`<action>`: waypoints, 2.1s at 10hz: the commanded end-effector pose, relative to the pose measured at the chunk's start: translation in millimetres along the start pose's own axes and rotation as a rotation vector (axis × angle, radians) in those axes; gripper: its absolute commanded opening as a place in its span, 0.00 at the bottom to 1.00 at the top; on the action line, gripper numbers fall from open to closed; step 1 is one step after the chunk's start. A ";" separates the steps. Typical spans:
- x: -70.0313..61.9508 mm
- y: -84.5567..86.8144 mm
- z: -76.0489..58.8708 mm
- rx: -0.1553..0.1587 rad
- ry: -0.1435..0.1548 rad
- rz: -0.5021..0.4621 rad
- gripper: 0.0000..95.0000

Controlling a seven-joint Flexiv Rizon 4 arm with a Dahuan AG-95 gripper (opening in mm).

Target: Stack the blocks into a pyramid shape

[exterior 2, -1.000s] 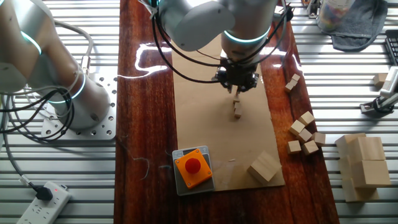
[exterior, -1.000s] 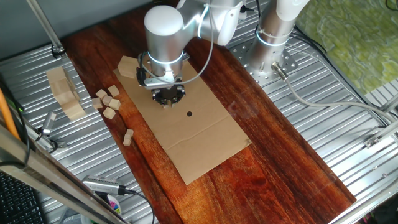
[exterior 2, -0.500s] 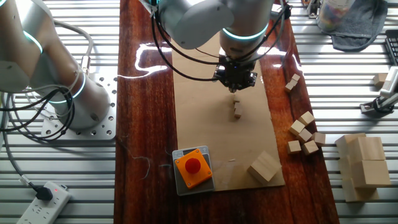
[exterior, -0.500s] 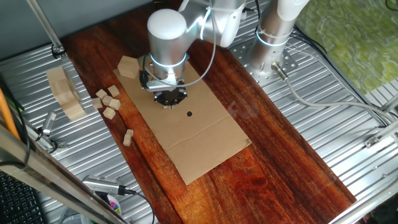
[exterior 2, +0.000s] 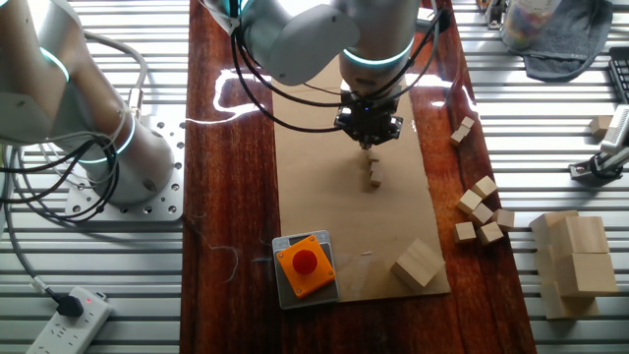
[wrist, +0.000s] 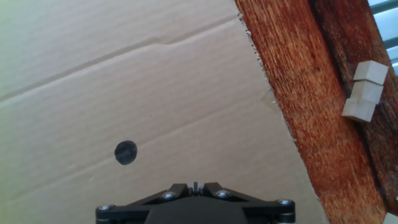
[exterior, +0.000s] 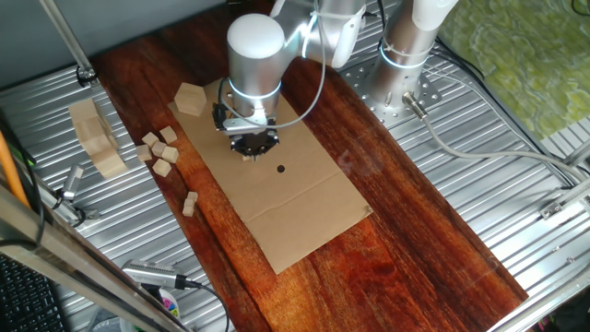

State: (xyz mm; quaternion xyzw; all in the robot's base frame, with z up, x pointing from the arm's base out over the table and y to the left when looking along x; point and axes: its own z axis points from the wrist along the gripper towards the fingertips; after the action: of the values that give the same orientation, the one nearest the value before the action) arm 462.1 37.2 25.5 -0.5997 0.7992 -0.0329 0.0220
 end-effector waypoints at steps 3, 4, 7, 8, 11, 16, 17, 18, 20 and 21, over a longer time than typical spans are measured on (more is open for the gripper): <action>1.4 -0.5 -0.1 0.004 -0.002 -0.005 0.00; 1.6 -0.6 -0.2 0.005 -0.001 -0.006 0.00; 3.5 -2.7 -0.9 0.004 -0.002 -0.010 0.00; 5.0 -3.2 -1.1 0.003 -0.003 -0.013 0.00; 5.1 -3.4 -0.8 0.003 -0.004 -0.016 0.00; 8.3 -5.0 2.4 0.003 -0.009 -0.038 0.00; 8.3 -5.0 2.3 0.003 -0.009 -0.036 0.00; 8.3 -5.0 2.3 0.003 -0.007 -0.037 0.00; 8.0 -4.5 0.9 0.000 -0.017 -0.002 0.00; 6.4 -3.2 -2.0 -0.001 -0.018 0.009 0.00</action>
State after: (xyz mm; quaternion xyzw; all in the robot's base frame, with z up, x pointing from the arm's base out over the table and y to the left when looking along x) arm 464.4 29.8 26.1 -0.5995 0.7993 -0.0286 0.0304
